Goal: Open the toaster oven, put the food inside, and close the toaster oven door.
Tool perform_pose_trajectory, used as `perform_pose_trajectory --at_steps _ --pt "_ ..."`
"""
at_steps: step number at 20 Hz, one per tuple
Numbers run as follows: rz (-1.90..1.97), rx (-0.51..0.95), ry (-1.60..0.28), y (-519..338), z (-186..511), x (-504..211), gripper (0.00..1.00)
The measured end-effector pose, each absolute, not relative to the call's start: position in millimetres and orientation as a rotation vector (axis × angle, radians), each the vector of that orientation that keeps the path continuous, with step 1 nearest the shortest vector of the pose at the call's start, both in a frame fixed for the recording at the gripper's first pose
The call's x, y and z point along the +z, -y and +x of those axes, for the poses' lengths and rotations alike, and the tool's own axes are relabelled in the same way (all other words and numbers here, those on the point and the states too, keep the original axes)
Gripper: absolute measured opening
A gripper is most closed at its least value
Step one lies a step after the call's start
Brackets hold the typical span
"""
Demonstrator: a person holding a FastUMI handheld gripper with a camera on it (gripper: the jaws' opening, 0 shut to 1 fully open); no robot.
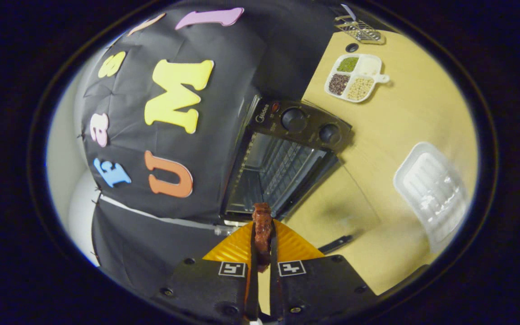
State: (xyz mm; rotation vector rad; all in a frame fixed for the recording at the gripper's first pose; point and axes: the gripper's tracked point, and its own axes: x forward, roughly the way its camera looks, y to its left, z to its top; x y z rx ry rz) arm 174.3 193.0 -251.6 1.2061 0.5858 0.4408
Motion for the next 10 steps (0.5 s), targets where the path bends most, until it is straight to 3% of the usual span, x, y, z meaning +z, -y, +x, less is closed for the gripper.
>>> perform_pose_trajectory --at_steps 10 --pt "1.280 0.117 -0.458 -259 289 -305 0.13"
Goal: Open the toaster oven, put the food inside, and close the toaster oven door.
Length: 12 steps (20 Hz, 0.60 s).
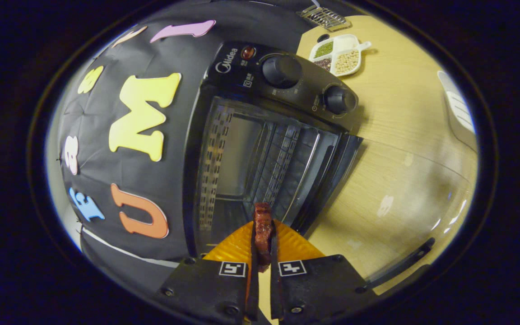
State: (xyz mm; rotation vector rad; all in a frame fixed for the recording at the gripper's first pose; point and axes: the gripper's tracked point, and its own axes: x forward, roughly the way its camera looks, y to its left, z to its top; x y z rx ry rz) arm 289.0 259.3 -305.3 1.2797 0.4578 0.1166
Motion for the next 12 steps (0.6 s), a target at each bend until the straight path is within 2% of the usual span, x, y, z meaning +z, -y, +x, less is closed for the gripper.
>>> perform_pose_trajectory --at_steps 9,12 --pt "1.100 0.044 -0.390 -265 346 -311 0.14" --pt "0.919 0.018 -0.395 -265 348 -316 0.19"
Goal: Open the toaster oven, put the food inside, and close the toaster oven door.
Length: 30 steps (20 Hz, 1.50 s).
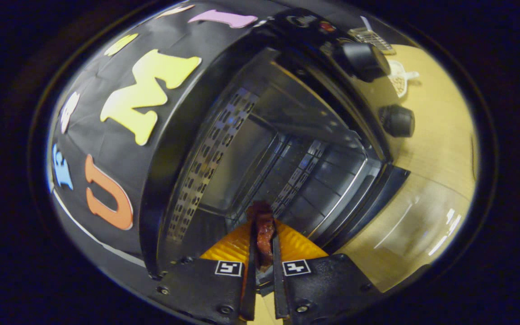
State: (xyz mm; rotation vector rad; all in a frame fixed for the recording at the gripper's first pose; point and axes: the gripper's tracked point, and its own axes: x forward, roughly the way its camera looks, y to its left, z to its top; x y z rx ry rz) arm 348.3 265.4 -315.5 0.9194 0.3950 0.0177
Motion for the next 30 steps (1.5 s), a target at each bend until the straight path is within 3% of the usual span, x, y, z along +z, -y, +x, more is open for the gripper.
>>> perform_pose_trajectory --at_steps 6,12,21,30 --pt "0.552 -0.048 -0.420 -244 347 -322 0.46" --pt "0.345 -0.028 -0.434 -233 329 -324 0.89" --pt "0.107 0.136 -0.474 -242 238 -306 0.90" --pt "-0.060 0.165 -0.573 -191 137 -324 0.90"
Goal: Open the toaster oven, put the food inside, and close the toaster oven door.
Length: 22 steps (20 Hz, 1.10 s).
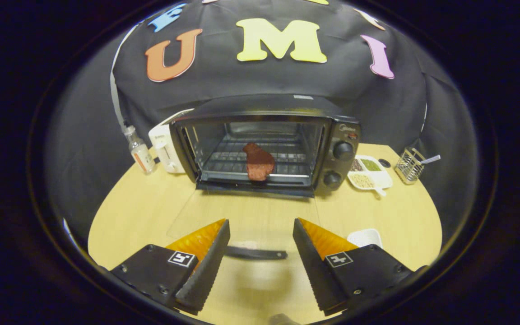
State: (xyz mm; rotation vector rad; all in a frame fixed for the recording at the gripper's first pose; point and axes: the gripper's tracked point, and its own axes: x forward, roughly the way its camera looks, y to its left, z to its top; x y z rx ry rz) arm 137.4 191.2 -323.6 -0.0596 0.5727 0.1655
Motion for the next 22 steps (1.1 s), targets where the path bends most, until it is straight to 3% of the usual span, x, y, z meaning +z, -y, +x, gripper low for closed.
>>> perform_pose_trajectory --at_steps 9,22 --pt "-0.082 0.160 -0.743 -184 78 -403 0.90" --pt "-0.082 0.155 -0.764 -209 123 -434 0.90"
